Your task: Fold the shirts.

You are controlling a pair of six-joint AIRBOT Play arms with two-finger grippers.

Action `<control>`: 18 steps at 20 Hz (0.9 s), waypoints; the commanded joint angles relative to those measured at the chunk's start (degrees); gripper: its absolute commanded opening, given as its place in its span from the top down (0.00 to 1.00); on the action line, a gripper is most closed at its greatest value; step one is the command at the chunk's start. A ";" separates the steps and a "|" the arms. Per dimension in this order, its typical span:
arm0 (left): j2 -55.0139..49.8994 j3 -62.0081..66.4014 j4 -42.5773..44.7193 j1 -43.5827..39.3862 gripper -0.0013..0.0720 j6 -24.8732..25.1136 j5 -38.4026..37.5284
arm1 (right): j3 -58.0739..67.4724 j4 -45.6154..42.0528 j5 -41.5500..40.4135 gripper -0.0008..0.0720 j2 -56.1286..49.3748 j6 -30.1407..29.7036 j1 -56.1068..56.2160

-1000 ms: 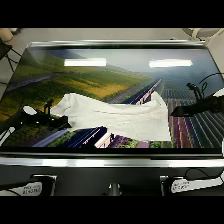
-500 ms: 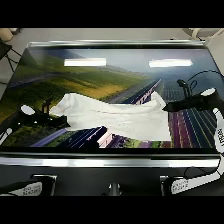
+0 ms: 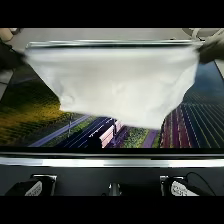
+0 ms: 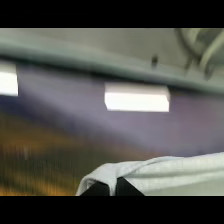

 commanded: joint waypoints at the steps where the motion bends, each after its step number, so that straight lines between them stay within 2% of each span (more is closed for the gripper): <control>1: 8.50 19.91 5.51 2.56 0.95 -3.87 8.41 | 9.79 -7.93 -9.94 0.96 17.07 4.59 0.04; 3: 11.93 21.84 6.03 2.73 0.95 -6.14 6.21 | 9.79 -11.15 -9.42 0.96 24.76 8.85 0.04; 6: 14.47 21.84 6.51 2.75 0.95 -6.60 -0.33 | 9.81 -15.04 -8.22 0.96 30.71 13.27 0.04; 9: 14.36 21.86 6.49 2.75 0.95 -6.60 -1.84 | 9.81 -16.44 -7.69 0.96 32.24 13.90 0.04; 14: 13.90 16.90 10.40 2.75 0.95 -6.84 -5.25 | 9.81 -20.52 -0.70 0.96 28.22 14.99 0.04; 16: 12.87 10.84 10.32 2.73 0.95 -8.13 -6.58 | 9.79 -21.07 3.06 0.96 23.32 15.39 0.04; 18: 10.43 3.41 10.36 2.73 0.95 -8.70 -6.27 | 9.79 -20.96 10.27 0.96 15.85 15.32 0.04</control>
